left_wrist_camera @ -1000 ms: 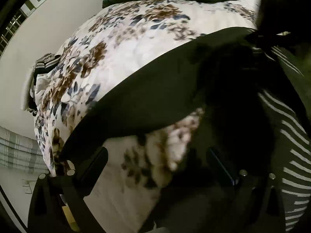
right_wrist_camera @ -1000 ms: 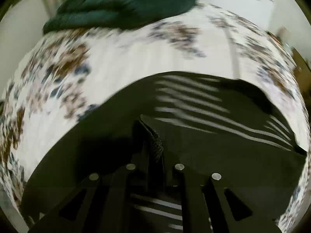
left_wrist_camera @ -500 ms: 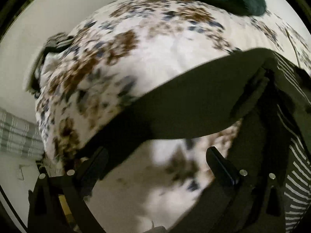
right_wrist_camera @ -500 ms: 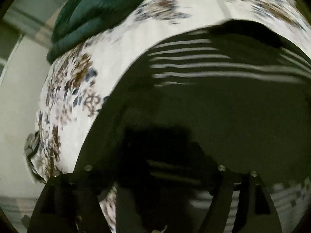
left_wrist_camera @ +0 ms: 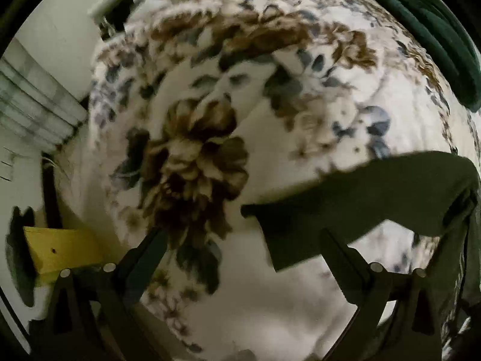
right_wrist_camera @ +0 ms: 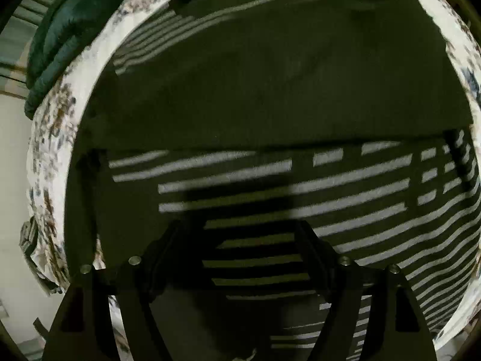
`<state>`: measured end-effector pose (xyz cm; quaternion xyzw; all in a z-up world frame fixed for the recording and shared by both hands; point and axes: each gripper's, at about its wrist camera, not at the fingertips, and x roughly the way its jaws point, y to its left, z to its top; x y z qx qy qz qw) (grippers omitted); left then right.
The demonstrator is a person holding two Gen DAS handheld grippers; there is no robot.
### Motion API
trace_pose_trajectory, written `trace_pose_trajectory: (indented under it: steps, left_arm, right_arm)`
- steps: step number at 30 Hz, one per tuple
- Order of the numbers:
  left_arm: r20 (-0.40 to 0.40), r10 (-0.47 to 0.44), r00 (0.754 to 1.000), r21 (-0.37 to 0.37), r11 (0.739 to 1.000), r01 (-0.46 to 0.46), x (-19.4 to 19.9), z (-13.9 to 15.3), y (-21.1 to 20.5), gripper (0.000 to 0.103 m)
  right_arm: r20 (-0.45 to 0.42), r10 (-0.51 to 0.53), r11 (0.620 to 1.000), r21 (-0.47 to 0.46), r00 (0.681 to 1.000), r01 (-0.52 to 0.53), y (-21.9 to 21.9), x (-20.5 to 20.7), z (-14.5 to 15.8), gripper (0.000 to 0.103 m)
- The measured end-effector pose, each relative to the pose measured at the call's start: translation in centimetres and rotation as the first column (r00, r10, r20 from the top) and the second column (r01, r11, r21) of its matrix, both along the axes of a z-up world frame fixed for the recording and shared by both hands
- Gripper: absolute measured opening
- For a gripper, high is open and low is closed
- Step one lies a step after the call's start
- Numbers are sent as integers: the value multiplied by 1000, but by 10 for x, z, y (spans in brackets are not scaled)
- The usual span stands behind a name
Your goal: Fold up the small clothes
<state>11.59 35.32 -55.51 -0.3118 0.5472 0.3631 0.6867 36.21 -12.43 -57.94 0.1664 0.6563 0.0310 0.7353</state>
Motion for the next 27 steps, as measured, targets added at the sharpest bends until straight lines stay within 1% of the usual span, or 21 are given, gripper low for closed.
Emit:
trace_pose_trajectory:
  steps: [2, 3, 5, 6, 7, 8, 9, 13, 16, 18, 19, 21, 22, 23, 24, 26, 27]
  left_arm:
    - [15, -19, 1000, -16, 1000, 19, 6, -14, 6, 102]
    - [14, -33, 999, -18, 999, 34, 10, -20, 7, 99]
    - [22, -76, 997, -29, 997, 76, 24, -30, 8, 70]
    - [43, -94, 995, -34, 995, 96, 30, -32, 8, 41]
    - [52, -100, 994, -37, 994, 102, 34, -32, 8, 26]
    - [78, -101, 992, -38, 994, 104, 39, -29, 10, 18]
    - [114, -95, 989, -39, 994, 100, 41, -24, 12, 7]
    - [191, -81, 978, 3, 997, 82, 49, 3, 24, 5]
    - [254, -84, 964, 53, 996, 73, 54, 32, 37, 5]
    - [305, -89, 948, 87, 994, 65, 55, 52, 50, 5]
    - [337, -93, 937, 113, 992, 58, 57, 66, 56, 5]
    - [381, -90, 920, 124, 991, 46, 58, 78, 70, 6]
    - [394, -69, 916, 104, 994, 31, 55, 76, 78, 9]
    - [398, -50, 916, 79, 997, 20, 55, 72, 83, 10]
    - [396, -26, 918, 46, 999, 8, 51, 67, 88, 14]
    - [368, 44, 929, -28, 999, -37, 36, 50, 91, 16]
    - [364, 83, 928, -69, 996, -62, 26, 42, 91, 21]
  right_arm:
    - [-6, 26, 1000, -9, 1000, -27, 12, 3, -10, 77]
    - [-7, 42, 999, -15, 999, -43, 18, 4, -11, 77]
    - [-5, 67, 997, -26, 998, -68, 30, 7, -17, 77]
    - [-4, 81, 996, -31, 997, -81, 35, 8, -18, 77]
    - [-3, 92, 995, -34, 996, -92, 42, 10, -21, 77]
    - [-4, 103, 994, -36, 995, -103, 51, 13, -26, 77]
    - [-4, 110, 993, -35, 994, -110, 57, 14, -29, 77]
    - [11, 136, 990, -34, 991, -136, 90, 25, -44, 77]
    - [13, 136, 990, -21, 991, -136, 108, 30, -55, 77]
    - [18, 134, 991, -12, 991, -134, 122, 36, -61, 77]
    - [23, 134, 991, -6, 991, -134, 127, 38, -63, 77]
    - [29, 142, 990, -3, 989, -142, 137, 42, -67, 77]
    - [31, 147, 989, -3, 989, -147, 139, 43, -68, 77]
    - [31, 151, 989, -1, 988, -151, 142, 44, -72, 77]
    - [28, 155, 988, 2, 988, -155, 148, 46, -74, 77]
    - [16, 160, 987, 3, 987, -160, 156, 47, -81, 77]
    - [11, 160, 987, 4, 987, -161, 160, 48, -84, 77]
